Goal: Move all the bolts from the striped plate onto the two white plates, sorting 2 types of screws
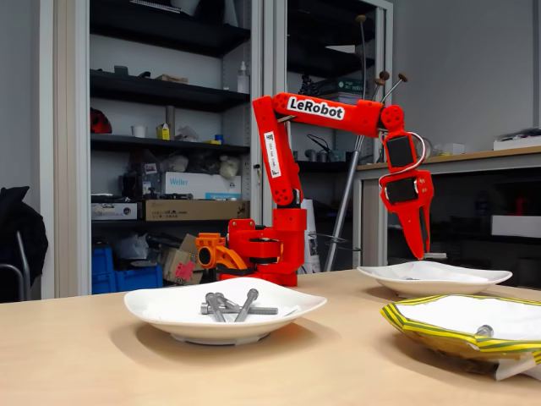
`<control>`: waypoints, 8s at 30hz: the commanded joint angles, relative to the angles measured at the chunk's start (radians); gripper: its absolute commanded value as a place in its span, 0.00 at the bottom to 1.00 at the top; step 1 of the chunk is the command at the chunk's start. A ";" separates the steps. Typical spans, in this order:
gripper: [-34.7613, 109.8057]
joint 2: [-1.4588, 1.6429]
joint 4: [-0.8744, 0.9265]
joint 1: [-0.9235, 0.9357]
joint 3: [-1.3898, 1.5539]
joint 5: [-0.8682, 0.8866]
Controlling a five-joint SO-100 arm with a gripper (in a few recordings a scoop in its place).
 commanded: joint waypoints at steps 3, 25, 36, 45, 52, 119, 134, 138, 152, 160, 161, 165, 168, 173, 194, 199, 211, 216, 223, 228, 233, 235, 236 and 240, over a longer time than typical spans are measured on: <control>0.36 0.044 -0.037 -0.003 0.008 0.006; 0.30 -0.540 -0.328 0.634 -0.618 -1.500; 0.35 -0.630 -0.184 0.660 -0.772 -1.657; 0.34 -0.825 0.011 0.698 -1.029 -1.740; 0.33 -0.894 0.156 0.723 -1.124 -1.821; 0.24 -1.138 0.325 0.715 -1.486 -1.767; 0.24 -1.006 0.405 0.709 -1.470 -1.647; 0.24 -0.853 0.423 0.683 -1.258 -1.555; 0.24 -0.291 0.525 0.357 -0.595 -0.798; 0.24 -0.241 0.353 0.175 -0.434 -0.471; 0.24 -0.230 0.328 0.155 -0.408 -0.426; 0.28 -0.213 0.268 0.092 -0.344 -0.261; 0.32 -0.206 0.229 0.058 -0.331 -0.193; 0.36 -0.202 0.152 0.018 -0.318 -0.106; 0.26 0.069 -0.638 0.454 0.058 -0.698; 0.24 0.262 -0.730 0.480 0.337 -0.529; 0.24 0.871 -0.537 0.555 0.881 -0.403; 0.24 1.106 -0.287 0.563 0.983 -0.330; 0.24 1.279 -0.074 0.624 0.996 -0.357; 0.24 1.404 0.084 0.620 0.999 -0.362; 0.24 1.459 0.169 0.632 0.999 -0.365; 0.24 1.459 0.183 0.653 1.000 -0.383; 0.24 1.459 0.189 0.663 1.000 -0.383; 0.24 1.456 0.153 0.678 1.071 -0.399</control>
